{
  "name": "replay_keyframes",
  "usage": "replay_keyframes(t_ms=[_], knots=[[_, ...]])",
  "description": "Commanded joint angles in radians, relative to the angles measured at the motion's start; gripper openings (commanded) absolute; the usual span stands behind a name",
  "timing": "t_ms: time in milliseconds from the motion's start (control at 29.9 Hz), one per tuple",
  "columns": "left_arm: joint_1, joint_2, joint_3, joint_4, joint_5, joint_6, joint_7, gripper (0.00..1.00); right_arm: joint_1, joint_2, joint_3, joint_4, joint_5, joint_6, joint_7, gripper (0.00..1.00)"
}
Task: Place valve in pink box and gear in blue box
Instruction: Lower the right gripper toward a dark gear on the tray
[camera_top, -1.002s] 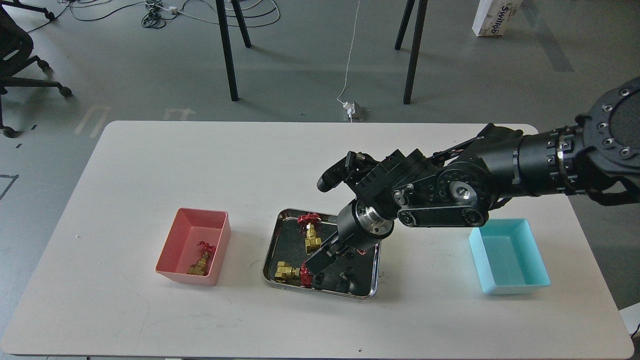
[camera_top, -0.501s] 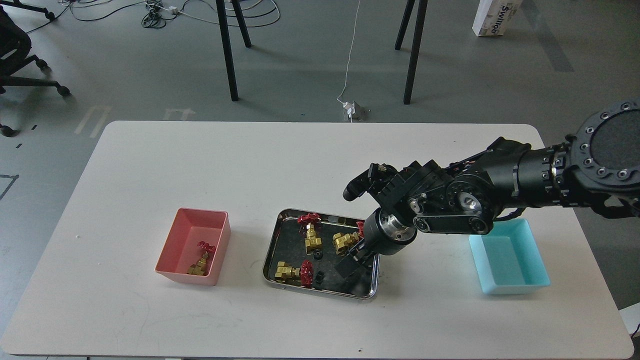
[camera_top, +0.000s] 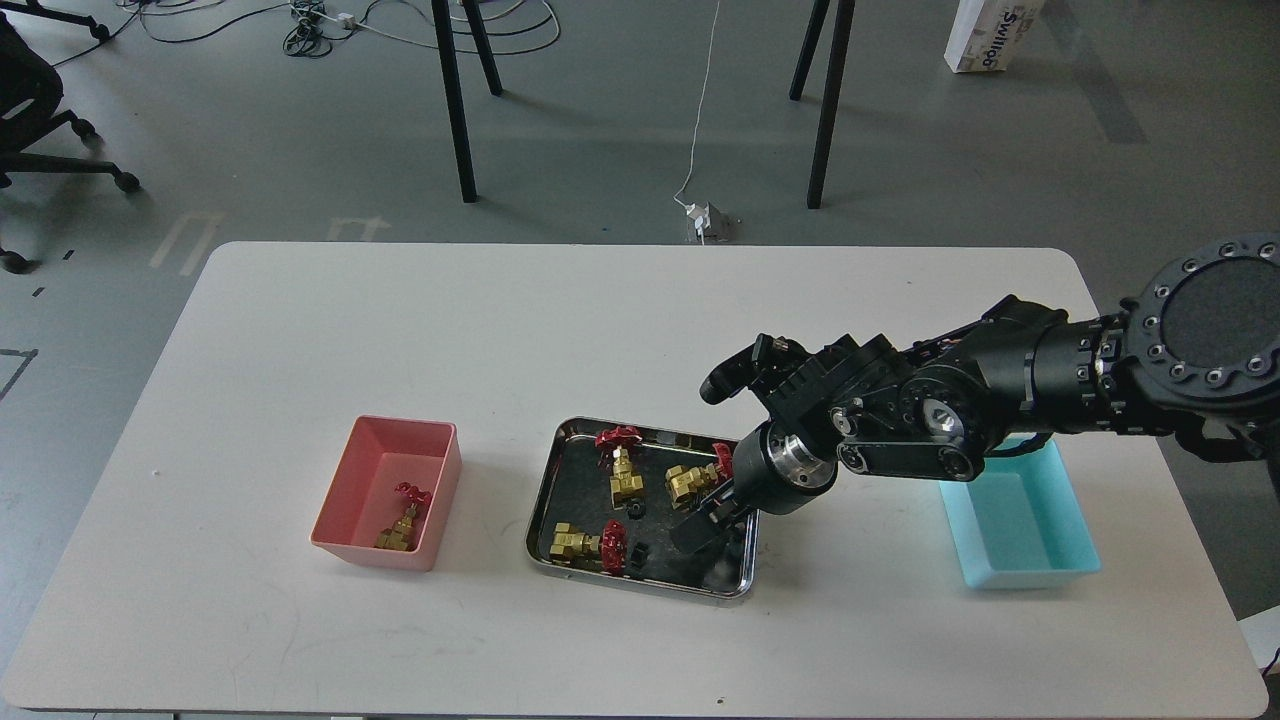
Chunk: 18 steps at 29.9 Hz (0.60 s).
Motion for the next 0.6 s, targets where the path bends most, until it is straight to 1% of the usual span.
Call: replay_keyframes(t_ms=[0,134,301,568], knots=[[0.0,0.006,-0.001,0.0,-0.018,0.001,0.002,0.94,-0.013,0.0,0.001,-0.001,0.0,-0.02,0.006,0.92],[0.002,0.008,-0.001,0.0,-0.03,0.001,0.002,0.94,-0.027,0.0,0.001,-0.008,-0.001,-0.023,0.009,0.92],[0.0,0.008,-0.006,0.0,-0.03,0.003,0.002,0.94,-0.039,0.0,0.001,-0.013,-0.001,-0.031,0.015,0.87],[0.0,0.003,-0.008,0.0,-0.032,0.004,0.002,0.94,-0.049,0.0,-0.001,-0.011,-0.005,-0.069,0.028,0.87]])
